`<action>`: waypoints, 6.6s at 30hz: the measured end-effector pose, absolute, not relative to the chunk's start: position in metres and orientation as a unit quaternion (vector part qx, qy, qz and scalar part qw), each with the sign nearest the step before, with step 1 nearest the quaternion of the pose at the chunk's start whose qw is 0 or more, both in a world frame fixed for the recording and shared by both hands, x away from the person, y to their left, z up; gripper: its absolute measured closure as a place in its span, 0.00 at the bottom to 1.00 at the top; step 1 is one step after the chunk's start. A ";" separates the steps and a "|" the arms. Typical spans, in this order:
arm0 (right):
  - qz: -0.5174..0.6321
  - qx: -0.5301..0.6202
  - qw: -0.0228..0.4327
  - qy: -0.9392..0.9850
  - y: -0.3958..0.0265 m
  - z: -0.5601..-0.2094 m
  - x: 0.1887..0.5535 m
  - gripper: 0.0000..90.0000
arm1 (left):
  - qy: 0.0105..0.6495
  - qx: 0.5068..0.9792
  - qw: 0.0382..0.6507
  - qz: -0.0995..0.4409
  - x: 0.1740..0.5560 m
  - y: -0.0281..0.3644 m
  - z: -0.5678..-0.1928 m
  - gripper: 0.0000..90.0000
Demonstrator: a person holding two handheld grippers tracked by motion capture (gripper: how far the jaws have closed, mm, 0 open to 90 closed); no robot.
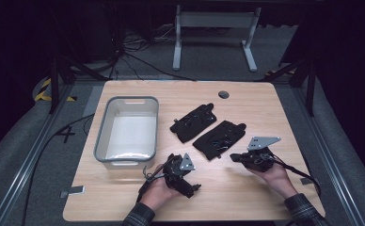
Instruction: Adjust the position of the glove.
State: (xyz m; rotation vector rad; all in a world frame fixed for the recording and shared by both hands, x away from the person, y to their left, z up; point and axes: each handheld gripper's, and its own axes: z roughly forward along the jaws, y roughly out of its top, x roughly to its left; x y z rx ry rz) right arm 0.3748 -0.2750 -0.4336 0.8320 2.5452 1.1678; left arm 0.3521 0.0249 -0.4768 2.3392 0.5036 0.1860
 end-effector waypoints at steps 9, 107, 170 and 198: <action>0.405 0.281 0.099 0.864 -0.258 -0.436 0.389 1.00 | 0.198 0.908 0.362 0.072 0.352 0.025 -0.477 0.00; 0.334 0.257 0.065 0.905 -0.322 -0.444 0.334 1.00 | 0.192 0.909 0.363 0.070 0.353 0.025 -0.477 0.00; 0.325 0.253 0.078 0.908 -0.316 -0.449 0.341 1.00 | 0.222 0.906 0.354 0.065 0.355 0.027 -0.471 0.09; 0.329 0.249 0.078 0.908 -0.317 -0.450 0.341 1.00 | 0.279 0.882 0.363 0.107 0.414 0.002 -0.425 0.70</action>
